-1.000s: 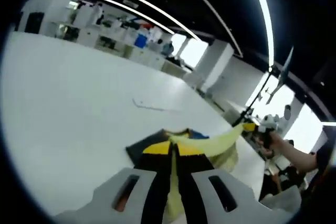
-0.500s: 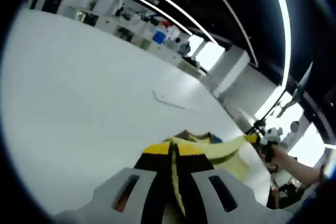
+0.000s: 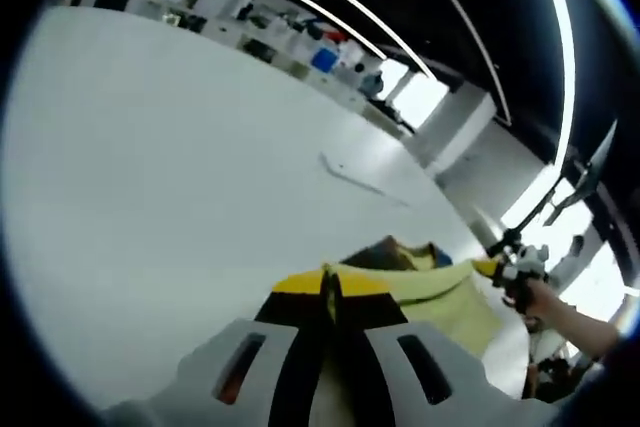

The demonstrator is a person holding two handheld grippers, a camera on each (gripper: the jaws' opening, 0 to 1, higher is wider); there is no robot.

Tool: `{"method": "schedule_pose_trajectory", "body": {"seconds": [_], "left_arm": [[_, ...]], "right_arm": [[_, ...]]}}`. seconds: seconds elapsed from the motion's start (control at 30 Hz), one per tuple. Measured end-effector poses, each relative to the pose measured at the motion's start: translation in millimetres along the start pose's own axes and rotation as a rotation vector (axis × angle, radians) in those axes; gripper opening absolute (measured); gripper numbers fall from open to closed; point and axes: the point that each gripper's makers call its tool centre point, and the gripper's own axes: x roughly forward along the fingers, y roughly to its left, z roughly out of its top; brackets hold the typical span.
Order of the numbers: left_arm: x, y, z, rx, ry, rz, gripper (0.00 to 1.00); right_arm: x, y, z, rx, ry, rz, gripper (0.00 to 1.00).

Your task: Fold the garment on the visible template until the final outline fits inside the template.

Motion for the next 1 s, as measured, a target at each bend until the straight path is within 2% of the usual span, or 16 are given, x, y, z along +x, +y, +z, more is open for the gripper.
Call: {"method": "schedule_pose_trajectory", "body": {"seconds": [0.07, 0.3, 0.37, 0.5, 0.6, 0.7, 0.73, 0.83, 0.87, 0.9, 0.97, 1.0], "left_arm": [[-1.7, 0.5, -1.5, -0.004, 0.006, 0.007, 0.00], [-3.7, 5.2, -7.3, -0.002, 0.029, 0.028, 0.00], [12.1, 20.9, -11.9, 0.010, 0.040, 0.035, 0.00], [7.4, 16.8, -7.9, 0.018, 0.045, 0.040, 0.00], [14.9, 22.7, -15.8, 0.023, 0.047, 0.047, 0.00], [16.4, 23.6, -16.1, 0.051, 0.050, 0.051, 0.00], [16.7, 24.1, -15.9, 0.055, 0.054, 0.051, 0.00], [15.5, 18.4, -14.9, 0.122, 0.058, 0.034, 0.00], [15.6, 17.5, -13.0, 0.142, 0.052, 0.025, 0.00], [15.3, 19.2, -10.5, 0.158, 0.045, 0.024, 0.01], [12.7, 16.6, -4.2, 0.181, 0.033, 0.025, 0.02], [10.2, 13.4, -0.4, 0.232, 0.028, 0.019, 0.03]], "right_arm": [[2.9, -7.2, -3.0, -0.004, 0.014, -0.012, 0.00], [4.5, -11.2, -15.3, -0.013, 0.043, -0.036, 0.00], [5.2, -12.8, -18.0, -0.017, 0.050, -0.038, 0.00], [5.3, -11.5, -20.0, -0.023, 0.050, -0.040, 0.00], [5.5, -12.1, -19.5, -0.030, 0.052, -0.041, 0.00], [4.7, -10.2, -20.5, -0.023, 0.053, -0.045, 0.00], [4.7, -8.3, -21.4, -0.062, 0.055, -0.042, 0.00], [4.8, -9.2, -21.1, -0.070, 0.066, -0.038, 0.00], [4.1, -7.9, -20.9, -0.130, 0.075, -0.018, 0.01], [3.3, -9.5, -20.5, -0.143, 0.076, -0.027, 0.03], [0.9, -6.0, -20.8, -0.177, 0.085, -0.014, 0.13], [-0.1, -5.0, -20.0, -0.191, 0.085, -0.015, 0.20]]}}
